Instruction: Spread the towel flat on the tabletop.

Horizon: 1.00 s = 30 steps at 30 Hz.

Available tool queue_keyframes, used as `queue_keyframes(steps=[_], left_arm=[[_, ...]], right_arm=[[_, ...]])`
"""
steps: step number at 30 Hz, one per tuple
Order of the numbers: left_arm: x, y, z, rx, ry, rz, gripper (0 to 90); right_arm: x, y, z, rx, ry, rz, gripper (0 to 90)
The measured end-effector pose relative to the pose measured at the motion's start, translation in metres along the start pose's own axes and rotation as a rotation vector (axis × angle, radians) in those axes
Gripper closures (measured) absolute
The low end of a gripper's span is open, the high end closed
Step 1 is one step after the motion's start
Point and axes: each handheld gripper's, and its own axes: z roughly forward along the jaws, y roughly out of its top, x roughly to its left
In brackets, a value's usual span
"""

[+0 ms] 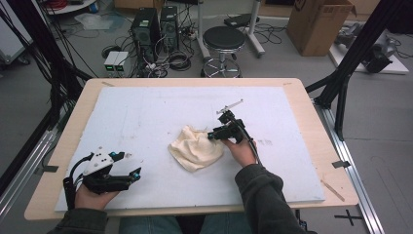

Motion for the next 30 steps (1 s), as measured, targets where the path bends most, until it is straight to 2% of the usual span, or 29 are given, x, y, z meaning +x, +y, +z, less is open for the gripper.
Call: queue_keyframes(steps=[2, 3, 4, 6, 8, 11, 13, 16, 21, 24, 26, 27, 29, 30], left_arm=[[0.000, 0.000, 0.000, 0.000, 0.002, -0.001, 19.3], [0.000, 0.000, 0.000, 0.000, 0.002, 0.002, 19.4], [0.000, 0.000, -0.001, 0.001, 0.000, 0.005, 19.4], [0.000, 0.000, -0.001, 0.002, 0.003, 0.004, 19.4], [0.000, 0.000, -0.001, -0.001, 0.004, 0.000, 19.4], [0.000, 0.000, -0.001, 0.003, 0.005, 0.002, 19.4], [0.000, 0.000, -0.001, 0.002, 0.005, 0.005, 19.4], [0.000, -0.001, -0.001, 0.003, 0.007, 0.002, 19.3], [0.000, 0.000, -0.001, 0.002, 0.003, -0.002, 19.3], [-0.002, 0.001, 0.000, -0.003, -0.003, -0.008, 19.4], [-0.002, 0.002, 0.003, 0.006, -0.011, 0.000, 19.8], [-0.003, 0.004, 0.005, 0.009, -0.016, -0.002, 20.2], [-0.004, 0.007, 0.009, 0.014, -0.029, 0.004, 20.2], [-0.005, 0.010, 0.011, 0.014, -0.035, 0.005, 20.5]], right_arm=[[0.000, -0.001, 0.004, 0.029, 0.011, 0.003, 73.9], [0.000, -0.001, 0.006, 0.041, 0.027, -0.009, 81.0], [0.001, -0.001, 0.006, 0.043, 0.021, -0.023, 85.2], [0.003, -0.001, 0.001, 0.025, 0.005, -0.044, 86.1], [0.005, 0.000, -0.007, -0.002, -0.025, -0.059, 86.1], [0.004, 0.000, -0.024, -0.059, -0.037, -0.052, 86.1], [0.004, -0.001, -0.033, -0.078, -0.053, -0.063, 86.0], [0.000, -0.007, -0.047, -0.074, -0.089, -0.059, 85.8], [-0.009, -0.026, -0.057, -0.045, -0.112, -0.033, 84.2], [-0.015, -0.039, -0.054, 0.012, -0.096, -0.018, 81.3], [-0.017, -0.044, -0.053, 0.019, -0.079, -0.014, 80.1], [-0.016, -0.045, -0.054, 0.019, -0.079, -0.010, 78.6], [-0.014, -0.046, -0.055, 0.013, -0.081, -0.012, 67.1], [-0.013, -0.046, -0.056, 0.005, -0.090, -0.005, 66.3]])
